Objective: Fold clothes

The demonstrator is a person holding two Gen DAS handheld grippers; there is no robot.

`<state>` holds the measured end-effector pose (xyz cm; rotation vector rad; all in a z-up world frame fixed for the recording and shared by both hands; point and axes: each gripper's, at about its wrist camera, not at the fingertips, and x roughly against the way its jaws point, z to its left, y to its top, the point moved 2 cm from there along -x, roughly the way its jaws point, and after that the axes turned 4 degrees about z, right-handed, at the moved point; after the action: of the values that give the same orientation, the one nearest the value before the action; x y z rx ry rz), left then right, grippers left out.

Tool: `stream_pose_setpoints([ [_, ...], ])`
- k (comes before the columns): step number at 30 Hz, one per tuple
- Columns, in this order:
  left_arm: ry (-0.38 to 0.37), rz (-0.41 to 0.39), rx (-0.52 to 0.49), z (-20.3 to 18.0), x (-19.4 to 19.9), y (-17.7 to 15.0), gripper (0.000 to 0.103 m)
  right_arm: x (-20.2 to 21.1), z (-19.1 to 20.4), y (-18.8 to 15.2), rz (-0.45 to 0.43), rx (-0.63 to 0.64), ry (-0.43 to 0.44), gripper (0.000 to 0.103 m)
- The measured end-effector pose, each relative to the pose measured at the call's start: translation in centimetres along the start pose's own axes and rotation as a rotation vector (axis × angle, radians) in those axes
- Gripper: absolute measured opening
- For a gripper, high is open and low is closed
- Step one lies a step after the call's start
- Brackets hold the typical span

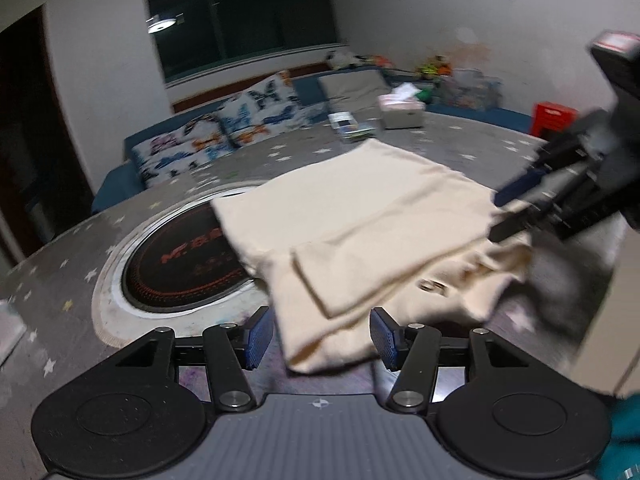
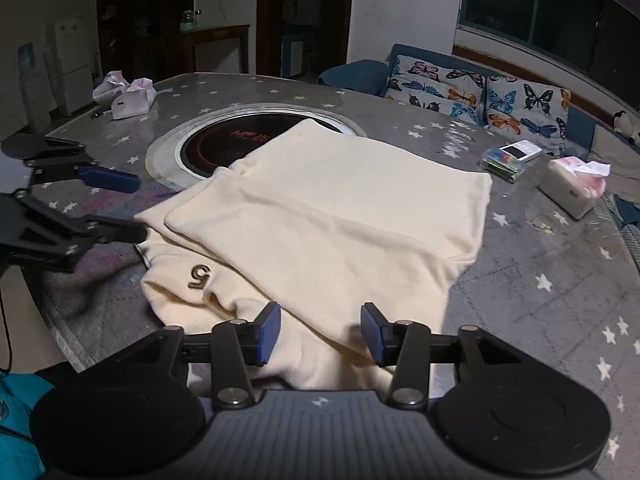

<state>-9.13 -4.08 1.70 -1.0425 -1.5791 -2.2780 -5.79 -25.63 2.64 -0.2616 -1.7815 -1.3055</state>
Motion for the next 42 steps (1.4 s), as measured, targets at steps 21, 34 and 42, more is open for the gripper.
stream_pose_setpoints([
  [21,-0.077,-0.086,-0.128,-2.8,-1.6,1.0,0.007,2.6,1.3,-2.7,0.015,0.207,-0.042,0.07],
  [34,-0.14,-0.064,0.034,0.4,-2.4,3.3,0.004,0.0,3.3,-2.1,-0.036,0.339,-0.033,0.058],
  [42,-0.159,-0.044,-0.146,-1.0,-0.2,0.0,0.044,-0.2,1.7,-1.1,-0.025,0.219,0.04,0.029],
])
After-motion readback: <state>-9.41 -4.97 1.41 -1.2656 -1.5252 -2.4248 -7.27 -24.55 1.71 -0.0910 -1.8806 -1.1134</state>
